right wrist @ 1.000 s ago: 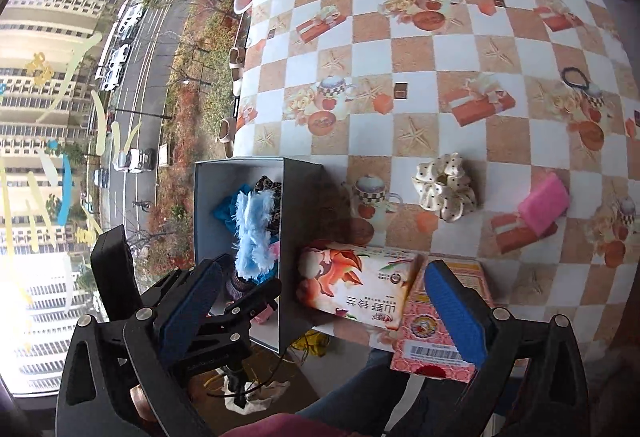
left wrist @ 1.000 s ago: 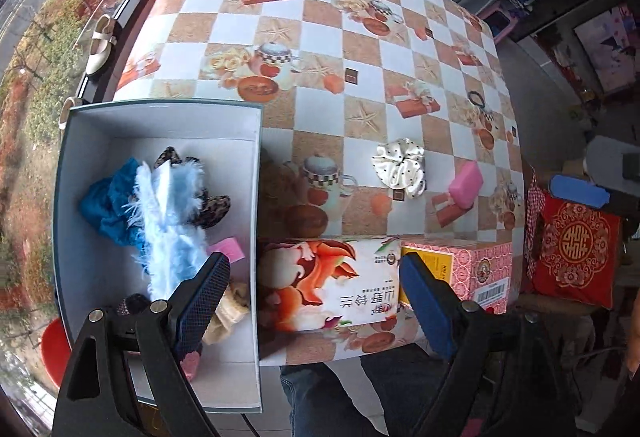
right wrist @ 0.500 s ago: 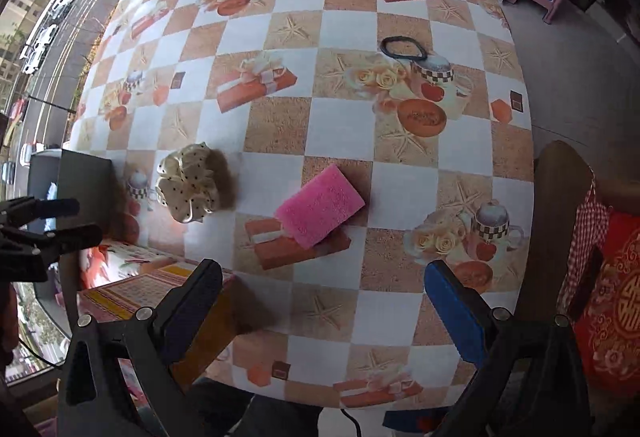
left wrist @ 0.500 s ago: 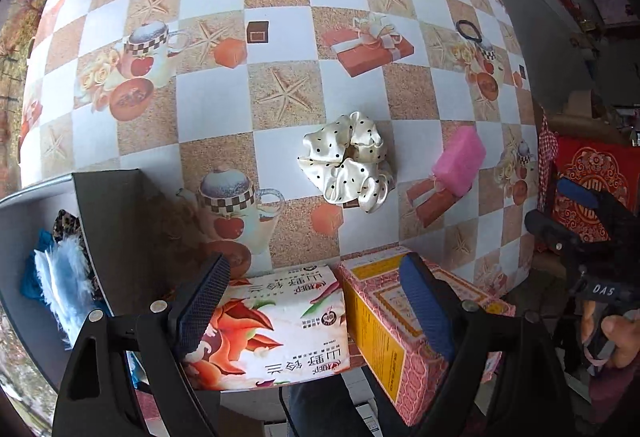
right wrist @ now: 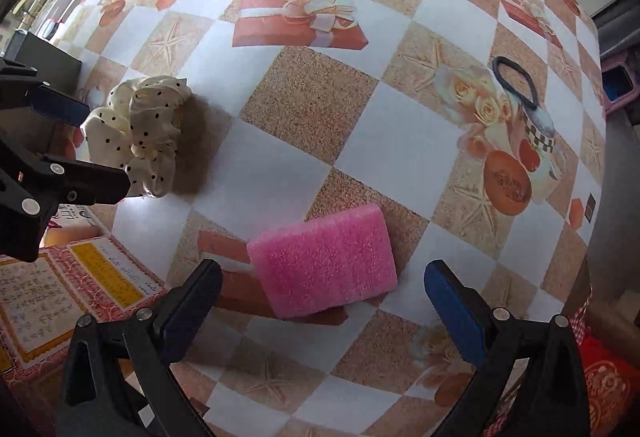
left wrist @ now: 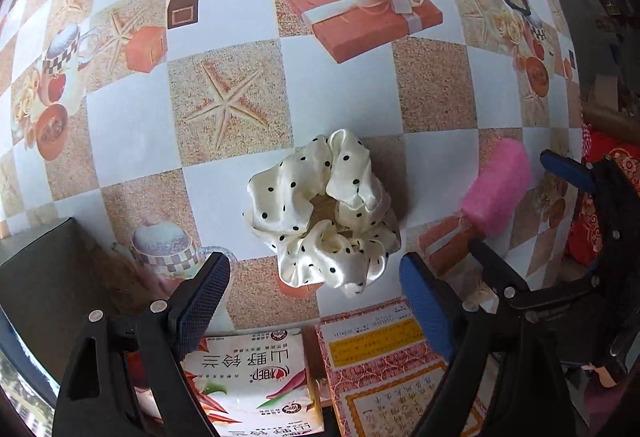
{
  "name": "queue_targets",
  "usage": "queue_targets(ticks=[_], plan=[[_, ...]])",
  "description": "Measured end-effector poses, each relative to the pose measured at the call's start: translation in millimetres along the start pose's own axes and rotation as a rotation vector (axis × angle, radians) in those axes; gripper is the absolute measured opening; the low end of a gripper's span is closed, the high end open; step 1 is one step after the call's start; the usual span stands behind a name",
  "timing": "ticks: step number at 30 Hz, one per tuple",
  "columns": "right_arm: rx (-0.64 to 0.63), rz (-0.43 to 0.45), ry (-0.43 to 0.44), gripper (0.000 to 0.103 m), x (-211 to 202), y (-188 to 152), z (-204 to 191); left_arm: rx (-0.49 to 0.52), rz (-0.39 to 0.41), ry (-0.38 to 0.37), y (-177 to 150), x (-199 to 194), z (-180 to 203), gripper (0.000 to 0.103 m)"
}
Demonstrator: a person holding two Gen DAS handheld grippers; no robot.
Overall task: Organize soft objects
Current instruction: 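Grasp the white dotted scrunchie with left tool while right tool grasps the pink sponge, then lift the scrunchie with left tool while right tool lifts the pink sponge toward the box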
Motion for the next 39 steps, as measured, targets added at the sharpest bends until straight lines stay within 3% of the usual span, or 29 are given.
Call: queue_targets(ticks=[7,12,16,19,26,28,29,30,31,33,39], plan=[[-0.023,-0.011,-0.016,0.102,20.9,-0.5,5.9,-0.016,-0.052,0.039,6.1,25.3,-5.0,0.089],[-0.029,-0.004,-0.018,0.103,22.1,-5.1,7.3,0.001,-0.097,0.079,10.3,37.3,-9.7,0.103],[-0.029,0.001,-0.015,0.103,22.3,-2.5,7.0,0.033,-0.14,0.14,12.9,45.0,-6.4,0.103],[-0.035,-0.011,-0.012,0.103,22.7,-0.8,7.0,0.016,-0.176,0.142,17.6,48.6,-7.0,0.103],[-0.054,-0.036,-0.022,0.102,31.5,12.4,2.5,0.046,-0.125,0.129,22.6,43.7,-6.7,0.102],[-0.036,-0.026,-0.026,0.094,28.1,14.1,4.7,0.08,-0.081,0.13,15.2,36.3,-2.2,0.094],[-0.021,-0.018,-0.028,0.085,23.7,16.2,6.2,0.102,-0.062,0.128,15.4,32.5,0.5,0.086],[-0.006,-0.009,-0.03,0.073,21.1,17.8,9.6,0.126,-0.038,0.123,16.0,27.8,3.9,0.073],[0.008,-0.002,-0.031,0.071,18.1,19.3,12.2,0.149,-0.018,0.115,16.2,23.8,8.1,0.066],[0.035,-0.013,-0.041,0.071,17.8,19.2,17.6,0.16,0.004,0.079,17.2,18.0,12.6,0.037],[0.148,0.004,-0.021,0.071,3.5,17.1,31.6,0.16,0.108,0.121,16.3,-7.7,6.4,0.035]])
Point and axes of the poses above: each gripper's, at about its wrist camera, not at the fingertips, and x roughly the way its jaws point, z to its right, y to its top, the point moved 5 cm from there along x, roughly the way its jaws point, and after that the axes turned 10 degrees about z, right-handed, at the moved point
